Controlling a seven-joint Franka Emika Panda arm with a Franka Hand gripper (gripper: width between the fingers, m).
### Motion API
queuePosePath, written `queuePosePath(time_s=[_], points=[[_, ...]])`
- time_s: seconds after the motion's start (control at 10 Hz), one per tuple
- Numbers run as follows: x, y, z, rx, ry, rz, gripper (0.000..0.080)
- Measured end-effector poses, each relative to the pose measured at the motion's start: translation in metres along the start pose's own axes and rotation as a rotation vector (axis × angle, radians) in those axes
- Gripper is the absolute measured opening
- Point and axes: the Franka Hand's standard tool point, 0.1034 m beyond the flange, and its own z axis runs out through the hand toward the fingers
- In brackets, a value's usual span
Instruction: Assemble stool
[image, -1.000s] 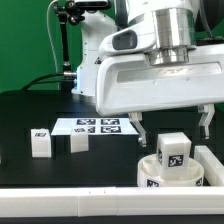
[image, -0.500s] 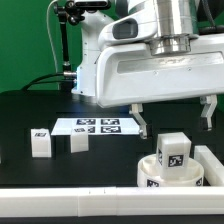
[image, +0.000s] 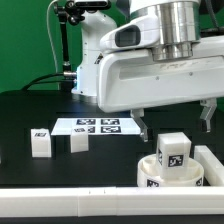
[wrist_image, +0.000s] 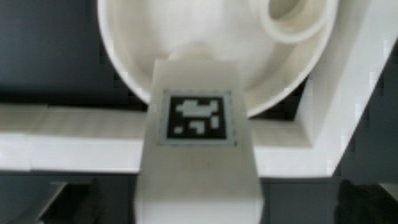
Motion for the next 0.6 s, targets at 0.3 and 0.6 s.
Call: queuePosePath(time_s=[0.3,0.6], points=[[-0.0047,-0.0014,0.002,0.035,-0.201,0.001,0.0649],[0.0028,0.0023,0.0039,0.036,-0.208,0.004,0.0649]])
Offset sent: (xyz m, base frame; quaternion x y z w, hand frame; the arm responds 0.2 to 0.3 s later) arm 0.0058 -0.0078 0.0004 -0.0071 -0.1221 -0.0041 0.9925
